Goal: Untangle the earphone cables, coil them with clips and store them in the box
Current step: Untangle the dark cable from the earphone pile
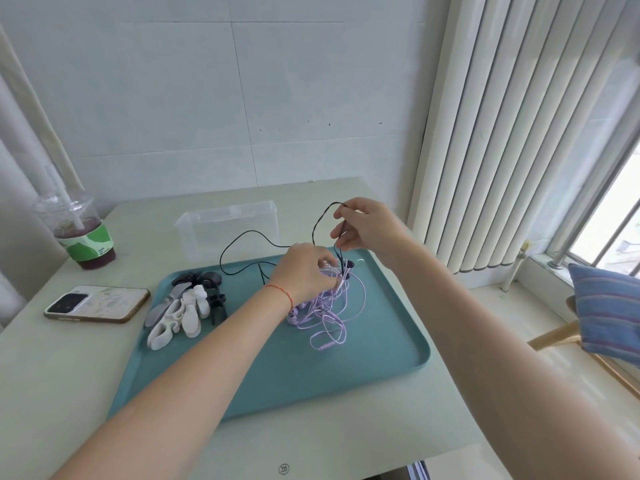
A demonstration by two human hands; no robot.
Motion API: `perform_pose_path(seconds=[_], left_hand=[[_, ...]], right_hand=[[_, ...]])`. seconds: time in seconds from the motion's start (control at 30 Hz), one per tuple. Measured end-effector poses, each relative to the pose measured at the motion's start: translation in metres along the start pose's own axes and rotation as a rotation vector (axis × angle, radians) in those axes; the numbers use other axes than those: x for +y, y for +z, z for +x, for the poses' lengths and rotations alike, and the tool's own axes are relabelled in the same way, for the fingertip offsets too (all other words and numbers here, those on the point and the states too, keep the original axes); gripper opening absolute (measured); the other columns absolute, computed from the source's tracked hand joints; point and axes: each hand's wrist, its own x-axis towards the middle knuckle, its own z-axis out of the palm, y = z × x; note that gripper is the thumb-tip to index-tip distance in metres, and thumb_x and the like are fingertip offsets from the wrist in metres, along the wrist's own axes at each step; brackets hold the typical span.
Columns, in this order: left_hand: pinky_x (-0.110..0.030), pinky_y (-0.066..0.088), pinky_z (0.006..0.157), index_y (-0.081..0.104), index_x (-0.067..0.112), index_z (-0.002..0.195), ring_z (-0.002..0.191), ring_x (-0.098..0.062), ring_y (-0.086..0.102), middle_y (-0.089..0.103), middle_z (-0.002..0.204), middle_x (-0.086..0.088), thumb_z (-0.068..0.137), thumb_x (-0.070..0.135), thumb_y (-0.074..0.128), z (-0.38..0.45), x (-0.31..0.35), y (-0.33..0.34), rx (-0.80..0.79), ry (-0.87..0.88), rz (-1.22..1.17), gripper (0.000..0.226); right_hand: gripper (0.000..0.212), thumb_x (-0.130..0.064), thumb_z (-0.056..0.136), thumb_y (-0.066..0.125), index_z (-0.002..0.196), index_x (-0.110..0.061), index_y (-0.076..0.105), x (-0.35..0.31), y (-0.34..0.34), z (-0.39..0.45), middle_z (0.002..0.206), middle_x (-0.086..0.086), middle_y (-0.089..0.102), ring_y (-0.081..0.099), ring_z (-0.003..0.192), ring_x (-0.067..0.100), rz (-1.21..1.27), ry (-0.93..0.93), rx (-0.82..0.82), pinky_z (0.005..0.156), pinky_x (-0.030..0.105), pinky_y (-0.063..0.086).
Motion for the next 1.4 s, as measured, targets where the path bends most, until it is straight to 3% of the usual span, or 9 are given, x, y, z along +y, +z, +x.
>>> perform_pose_path(seconds=[0.1, 0.23, 0.4, 0.5, 0.67, 0.9, 1.07, 1.27, 1.4], left_hand=[[-0.021, 0.037, 0.073, 0.069, 0.024, 0.105, 0.082, -0.010, 0.049, 0.053, 0.094, 0.002, 0.074, 0.029, 0.075, 0.000, 0.007, -0.002, 0.044, 0.012, -0.074, 0.031], [-0.005, 0.033, 0.056, 0.073, 0.015, 0.090, 0.066, 0.003, 0.049, 0.057, 0.077, 0.011, 0.084, 0.027, 0.070, 0.002, 0.009, -0.003, 0.029, -0.061, -0.285, 0.013], [-0.013, 0.032, 0.048, 0.072, 0.015, 0.072, 0.051, -0.005, 0.040, 0.046, 0.054, 0.008, 0.089, 0.029, 0.068, 0.005, 0.001, -0.007, 0.092, -0.109, -0.301, 0.022], [-0.024, 0.025, 0.048, 0.065, 0.005, 0.059, 0.048, -0.013, 0.029, 0.033, 0.049, -0.002, 0.089, 0.029, 0.068, 0.008, -0.003, -0.009, 0.136, -0.069, -0.229, 0.039], [-0.027, 0.038, 0.059, 0.076, 0.013, 0.075, 0.060, -0.013, 0.048, 0.061, 0.060, -0.005, 0.089, 0.031, 0.068, 0.008, 0.004, -0.011, 0.143, -0.124, -0.374, 0.024], [-0.016, 0.033, 0.037, 0.074, 0.009, 0.084, 0.042, -0.006, 0.049, 0.061, 0.067, -0.005, 0.089, 0.020, 0.068, 0.017, -0.005, -0.002, 0.111, -0.433, -0.900, 0.014], [-0.016, 0.036, 0.038, 0.074, 0.004, 0.092, 0.046, -0.008, 0.053, 0.070, 0.075, -0.008, 0.087, 0.023, 0.072, 0.015, -0.004, -0.002, 0.083, -0.412, -0.890, 0.020], [-0.014, 0.038, 0.043, 0.075, 0.009, 0.091, 0.049, -0.005, 0.054, 0.071, 0.074, -0.003, 0.088, 0.024, 0.070, 0.007, -0.001, -0.008, 0.026, -0.280, -0.822, 0.016], [-0.014, 0.036, 0.045, 0.075, 0.019, 0.081, 0.039, 0.001, 0.044, 0.065, 0.057, 0.004, 0.089, 0.033, 0.067, 0.008, -0.005, -0.016, 0.003, -0.153, -0.430, 0.018]], right_hand=[[0.018, -0.006, 0.098, 0.043, 0.088, -0.006, 0.058, 0.003, 0.006, 0.002, 0.069, 0.015, 0.066, 0.063, 0.052, 0.024, 0.024, 0.020, -0.022, 0.052, 0.029, 0.055], [0.018, -0.004, 0.098, 0.041, 0.087, -0.007, 0.056, 0.006, 0.009, 0.003, 0.068, 0.014, 0.067, 0.064, 0.050, 0.022, 0.051, 0.038, -0.034, 0.053, 0.030, 0.055], [0.015, -0.007, 0.100, 0.042, 0.094, -0.005, 0.055, 0.011, 0.002, 0.002, 0.074, 0.016, 0.066, 0.064, 0.057, 0.026, 0.138, 0.041, -0.016, 0.056, 0.030, 0.058], [0.019, -0.013, 0.095, 0.058, 0.109, -0.001, 0.054, 0.021, -0.003, 0.002, 0.087, 0.016, 0.067, 0.065, 0.070, 0.025, 0.082, 0.043, -0.006, 0.068, 0.032, 0.058], [0.030, -0.010, 0.082, 0.072, 0.109, -0.006, 0.059, 0.040, -0.004, -0.003, 0.094, 0.013, 0.070, 0.066, 0.077, 0.022, -0.298, 0.059, -0.095, 0.083, 0.040, 0.058], [0.030, -0.014, 0.079, 0.075, 0.102, -0.017, 0.055, 0.054, -0.005, -0.010, 0.091, 0.004, 0.063, 0.062, 0.072, 0.020, -0.383, 0.017, -0.067, 0.071, 0.033, 0.051], [0.016, -0.028, 0.083, 0.073, 0.089, -0.018, 0.062, 0.053, -0.002, -0.009, 0.079, -0.003, 0.063, 0.054, 0.065, 0.010, -0.454, -0.074, -0.007, 0.060, 0.024, 0.044], [0.014, -0.026, 0.086, 0.066, 0.079, -0.015, 0.062, 0.051, -0.001, -0.007, 0.081, 0.012, 0.073, 0.065, 0.065, 0.020, -0.481, -0.042, -0.045, 0.071, 0.041, 0.056], [0.014, -0.024, 0.091, 0.059, 0.088, -0.011, 0.060, 0.043, -0.007, -0.011, 0.071, 0.006, 0.070, 0.064, 0.055, 0.015, -0.623, 0.004, -0.124, 0.053, 0.019, 0.048]])
